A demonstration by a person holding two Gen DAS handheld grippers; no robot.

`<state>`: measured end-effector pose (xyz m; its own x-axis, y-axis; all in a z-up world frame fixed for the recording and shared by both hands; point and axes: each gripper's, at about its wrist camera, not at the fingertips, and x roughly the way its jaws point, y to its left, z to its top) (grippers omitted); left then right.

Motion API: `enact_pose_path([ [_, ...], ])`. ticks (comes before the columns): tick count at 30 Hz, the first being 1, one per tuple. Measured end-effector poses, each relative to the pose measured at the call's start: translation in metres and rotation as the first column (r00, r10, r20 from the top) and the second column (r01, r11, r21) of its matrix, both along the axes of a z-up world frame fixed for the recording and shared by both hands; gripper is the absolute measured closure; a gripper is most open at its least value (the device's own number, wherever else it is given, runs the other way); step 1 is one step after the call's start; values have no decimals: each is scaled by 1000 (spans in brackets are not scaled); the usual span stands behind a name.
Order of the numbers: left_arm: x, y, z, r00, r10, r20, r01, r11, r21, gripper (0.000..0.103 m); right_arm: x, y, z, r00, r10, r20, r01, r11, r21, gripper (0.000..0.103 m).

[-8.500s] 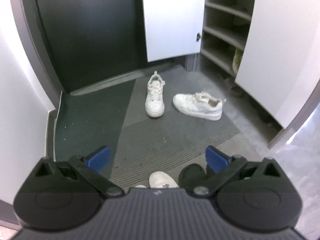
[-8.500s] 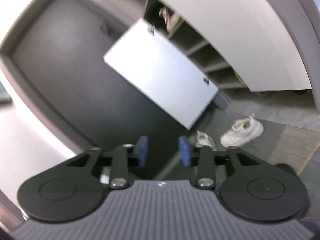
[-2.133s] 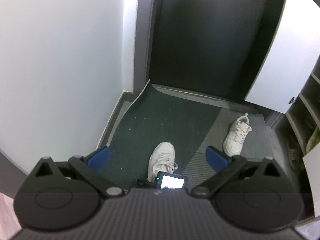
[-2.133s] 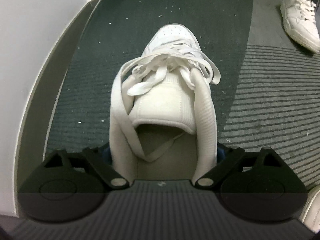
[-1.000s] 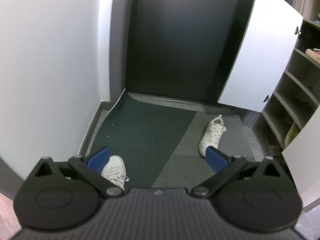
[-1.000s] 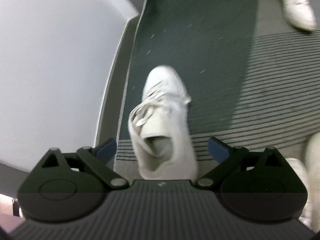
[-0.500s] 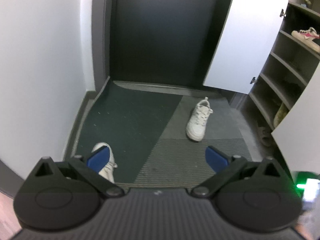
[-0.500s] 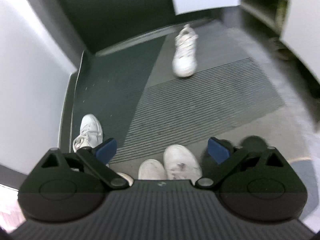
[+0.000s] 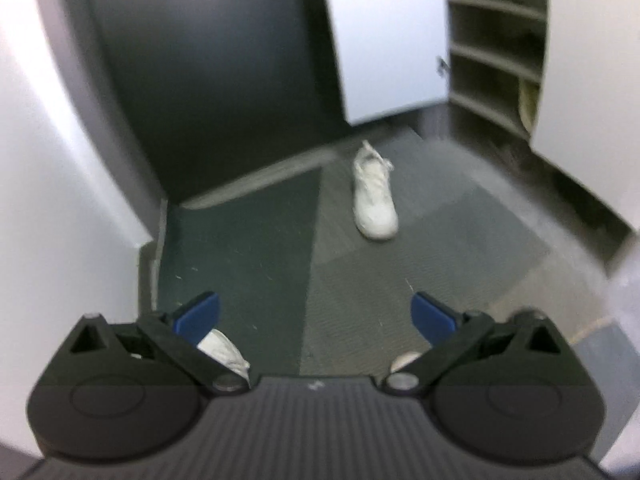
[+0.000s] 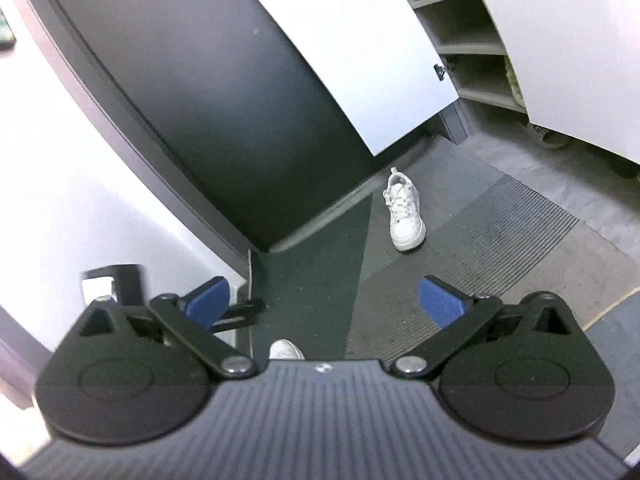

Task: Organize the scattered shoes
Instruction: 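Move the left tool to the other white sneaker and grasp it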

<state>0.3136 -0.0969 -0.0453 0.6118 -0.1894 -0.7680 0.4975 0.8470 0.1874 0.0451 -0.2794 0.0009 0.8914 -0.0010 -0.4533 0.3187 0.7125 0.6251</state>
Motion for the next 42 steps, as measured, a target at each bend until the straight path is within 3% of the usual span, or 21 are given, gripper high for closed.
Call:
enact_pose_path([
  [2,19,-15,-18,999,15,-31,-14,1000,13,0,-10,-8,-2,997,-74,37,70,993,90,0],
  [4,36,-29,-33,999,31,-36,-30,999,16,0,-7,-14,-9,994,-84,64,70,979,191,0],
  [9,97,-90,-88,997,38,-67,-31,995,92,0,26,-10,-37,990,-59,-131,98,945,312,0],
  [12,131,-125,-120,998,10,-62,-4,994,106,0,45,-10,-50,980,-38,-193,108,925,365,0],
  [14,153,-150,-148,998,-15,-54,21,994,103,0,52,-8,-54,977,-50,-208,125,924,362,0],
  [18,203,-207,-225,998,-41,-56,47,992,114,0,75,8,-61,963,-90,-255,159,951,265,0],
  [22,239,-243,-282,997,-22,-67,31,992,125,0,108,19,-70,953,-59,-297,112,980,166,0],
  [28,289,-270,-350,991,54,-122,-44,996,81,0,160,8,-99,923,12,-385,70,978,198,0],
  [34,332,-264,-385,962,153,-225,-159,987,-10,0,189,-2,-118,901,6,-434,93,974,206,0],
  [36,338,-262,-390,957,144,-252,-158,987,-35,0,196,-3,-122,897,10,-443,91,974,207,0],
  [38,343,-262,-396,958,114,-262,-131,990,-49,0,204,-5,-127,893,15,-451,86,975,203,0],
  [42,342,-271,-403,975,15,-223,-15,1000,4,5,211,-4,-131,884,29,-467,76,976,205,0],
])
